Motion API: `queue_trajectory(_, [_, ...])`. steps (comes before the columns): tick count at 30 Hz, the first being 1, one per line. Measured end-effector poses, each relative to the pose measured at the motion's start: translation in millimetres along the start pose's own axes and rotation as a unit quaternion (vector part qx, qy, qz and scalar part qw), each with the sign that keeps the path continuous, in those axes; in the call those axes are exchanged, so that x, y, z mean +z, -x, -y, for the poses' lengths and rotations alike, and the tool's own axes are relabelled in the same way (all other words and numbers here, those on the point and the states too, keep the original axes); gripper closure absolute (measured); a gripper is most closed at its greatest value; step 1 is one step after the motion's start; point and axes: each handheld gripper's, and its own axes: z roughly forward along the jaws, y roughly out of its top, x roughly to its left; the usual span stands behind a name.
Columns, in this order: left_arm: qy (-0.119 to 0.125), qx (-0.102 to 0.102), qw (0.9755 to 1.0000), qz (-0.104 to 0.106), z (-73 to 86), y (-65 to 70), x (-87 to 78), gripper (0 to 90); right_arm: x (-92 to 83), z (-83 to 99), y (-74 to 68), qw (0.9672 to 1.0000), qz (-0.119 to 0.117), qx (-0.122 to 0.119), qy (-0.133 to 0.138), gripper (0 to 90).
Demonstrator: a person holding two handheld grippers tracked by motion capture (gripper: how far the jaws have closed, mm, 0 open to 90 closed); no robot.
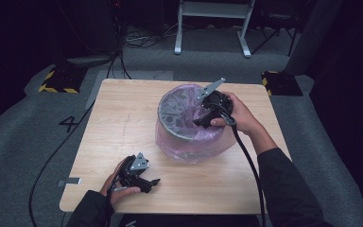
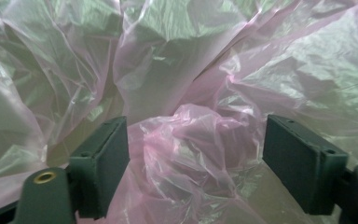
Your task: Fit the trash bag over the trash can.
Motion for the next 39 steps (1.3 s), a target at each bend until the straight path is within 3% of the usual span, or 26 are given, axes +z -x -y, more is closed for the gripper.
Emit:
queue_trajectory(3, [0.000, 0.000, 1.0000, 0.000, 0.0, 0.0, 0.0, 14.0, -4.9, 0.9, 0.7, 0.9997, 0.013, 0.005, 0.021, 20.9])
queue_trajectory(6, [0.000, 0.000, 1.0000, 0.000, 0.0, 0.0, 0.0, 14.0, -11.8, 3.4, 0.9, 0.9970, 0.015, 0.018, 0.074, 21.2])
queue_trajectory(9, [0.000, 0.000, 1.0000, 0.000, 0.0, 0.0, 0.0, 14.0, -16.8, 5.2, -0.2, 0.9949, 0.032, 0.021, 0.093, 20.8])
queue_trajectory(17, [0.000, 0.000, 1.0000, 0.000, 0.0, 0.0, 0.0, 14.0, -30.3, 14.0, -0.4, 0.9865, 0.041, 0.042, 0.153, 19.6])
queue_trajectory(24, [0.000, 0.000, 1.0000, 0.000, 0.0, 0.0, 0.0, 14.0, -39.5, 22.9, -2.8, 0.9805, 0.054, 0.055, 0.181, 17.7])
queue_trajectory(39, [0.000, 0.000, 1.0000, 0.000, 0.0, 0.0, 0.0, 14.0, -64.1, 47.5, -9.2, 0.9759, 0.066, 0.062, 0.198, 17.3])
